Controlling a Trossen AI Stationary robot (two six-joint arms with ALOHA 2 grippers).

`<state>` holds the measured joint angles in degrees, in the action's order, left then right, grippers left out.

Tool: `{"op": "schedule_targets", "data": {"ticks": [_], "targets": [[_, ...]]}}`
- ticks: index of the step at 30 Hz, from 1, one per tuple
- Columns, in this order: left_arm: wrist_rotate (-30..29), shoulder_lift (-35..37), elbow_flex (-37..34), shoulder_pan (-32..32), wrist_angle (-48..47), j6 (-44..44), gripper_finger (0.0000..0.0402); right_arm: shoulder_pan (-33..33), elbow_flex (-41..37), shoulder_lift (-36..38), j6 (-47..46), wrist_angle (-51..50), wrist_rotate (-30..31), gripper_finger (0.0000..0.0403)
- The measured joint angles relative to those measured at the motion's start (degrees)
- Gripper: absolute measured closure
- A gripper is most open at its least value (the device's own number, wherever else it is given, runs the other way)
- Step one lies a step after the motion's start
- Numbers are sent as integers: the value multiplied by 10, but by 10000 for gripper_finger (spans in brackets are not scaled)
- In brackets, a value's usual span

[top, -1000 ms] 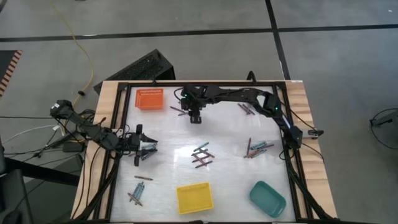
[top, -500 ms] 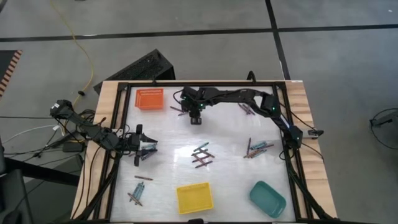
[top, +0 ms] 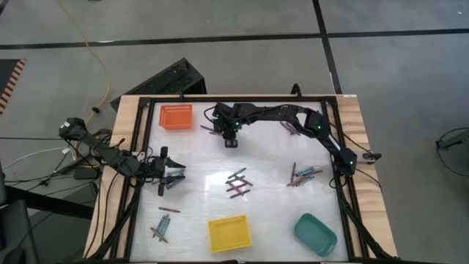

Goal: Sort crayons
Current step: Put the brown crayon into the yellow bin

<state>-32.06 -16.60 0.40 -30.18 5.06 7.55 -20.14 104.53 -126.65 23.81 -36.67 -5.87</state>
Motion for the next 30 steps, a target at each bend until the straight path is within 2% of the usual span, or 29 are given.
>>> {"op": "schedule_targets", "data": {"ticks": [11,24,30], "targets": [[0,0,0,0,0,0,227,18,0,0,22,-30,1,339],[0,0,0,0,0,0,227,50,0,0,22,-52,1,353],[0,0,0,0,0,0,227,61,18,0,18,-67,1,396]]}}
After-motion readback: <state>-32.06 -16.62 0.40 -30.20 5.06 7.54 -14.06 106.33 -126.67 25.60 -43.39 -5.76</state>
